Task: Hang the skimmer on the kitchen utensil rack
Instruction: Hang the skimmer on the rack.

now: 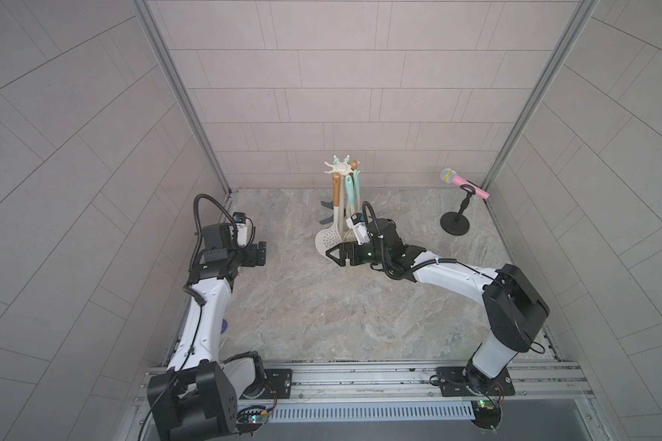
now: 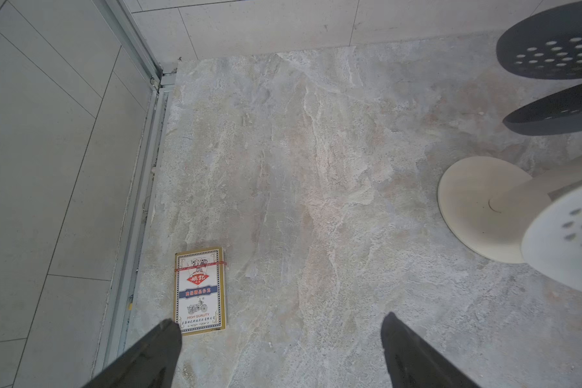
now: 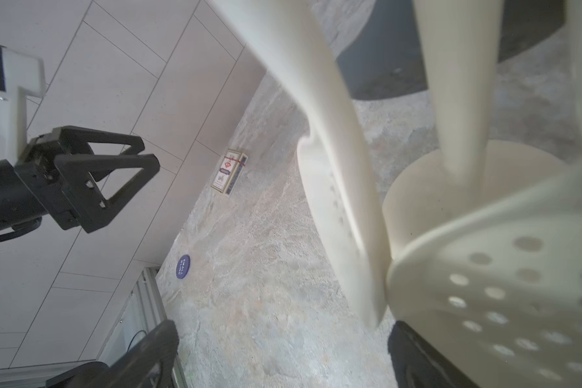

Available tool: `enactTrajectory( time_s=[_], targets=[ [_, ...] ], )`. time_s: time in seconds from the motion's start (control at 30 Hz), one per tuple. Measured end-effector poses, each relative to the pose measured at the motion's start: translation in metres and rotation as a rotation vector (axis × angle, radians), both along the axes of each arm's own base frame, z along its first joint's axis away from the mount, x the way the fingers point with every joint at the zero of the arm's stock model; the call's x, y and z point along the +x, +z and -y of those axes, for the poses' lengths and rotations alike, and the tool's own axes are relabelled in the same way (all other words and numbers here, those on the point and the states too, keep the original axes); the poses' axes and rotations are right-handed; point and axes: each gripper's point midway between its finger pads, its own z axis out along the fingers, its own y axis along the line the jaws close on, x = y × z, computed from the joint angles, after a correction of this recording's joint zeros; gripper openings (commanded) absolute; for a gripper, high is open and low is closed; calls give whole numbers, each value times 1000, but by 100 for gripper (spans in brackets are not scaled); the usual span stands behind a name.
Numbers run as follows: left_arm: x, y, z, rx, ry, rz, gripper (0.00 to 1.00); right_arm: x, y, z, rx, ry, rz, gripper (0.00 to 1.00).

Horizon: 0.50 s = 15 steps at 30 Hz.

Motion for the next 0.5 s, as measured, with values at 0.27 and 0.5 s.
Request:
enactTrajectory(
  time_s=[0.27, 0.5],
  targets=[
    [0, -1, 4, -24, -11, 1, 100, -29, -21, 23, -12, -10, -50, 100],
    [8, -20, 12, -60, -45, 40, 100, -52, 0, 49, -11, -14, 14, 100]
  ],
)
